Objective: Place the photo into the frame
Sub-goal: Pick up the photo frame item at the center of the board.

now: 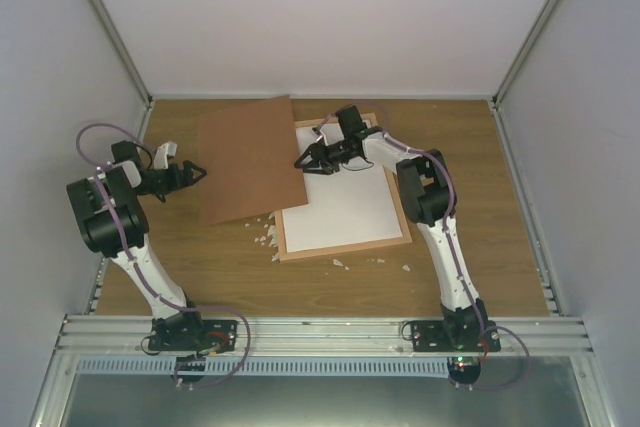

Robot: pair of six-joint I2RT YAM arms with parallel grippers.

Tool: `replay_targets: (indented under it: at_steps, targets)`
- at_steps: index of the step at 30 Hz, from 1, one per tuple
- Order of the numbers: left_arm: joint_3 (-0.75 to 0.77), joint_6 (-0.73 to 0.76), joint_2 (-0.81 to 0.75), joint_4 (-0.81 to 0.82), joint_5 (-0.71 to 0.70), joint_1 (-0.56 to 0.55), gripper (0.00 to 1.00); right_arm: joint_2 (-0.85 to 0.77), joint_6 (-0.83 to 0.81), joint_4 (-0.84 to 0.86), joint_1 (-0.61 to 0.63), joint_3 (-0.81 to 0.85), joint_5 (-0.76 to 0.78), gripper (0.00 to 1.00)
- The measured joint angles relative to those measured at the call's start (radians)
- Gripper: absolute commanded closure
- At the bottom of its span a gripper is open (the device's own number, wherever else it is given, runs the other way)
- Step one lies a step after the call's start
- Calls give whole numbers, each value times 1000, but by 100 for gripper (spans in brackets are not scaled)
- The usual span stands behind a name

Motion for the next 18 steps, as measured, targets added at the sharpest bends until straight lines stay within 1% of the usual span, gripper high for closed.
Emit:
replay_targets:
  at_steps: [6,8,10,15,18]
  targets:
    - [0,0,1,5,1,0,3,9,17,13,3,0,-24,61]
    - [0,0,1,5,2,0,3,9,22,20,5,0,-30,66]
    - [0,0,1,5,2,0,3,9,27,27,9,0,-37,71]
    - [0,0,1,5,2,0,3,9,54,39,16,-1,-51,98]
    - [0,1,1,6,3,0,3,9,73,49,17,-11,-68,99]
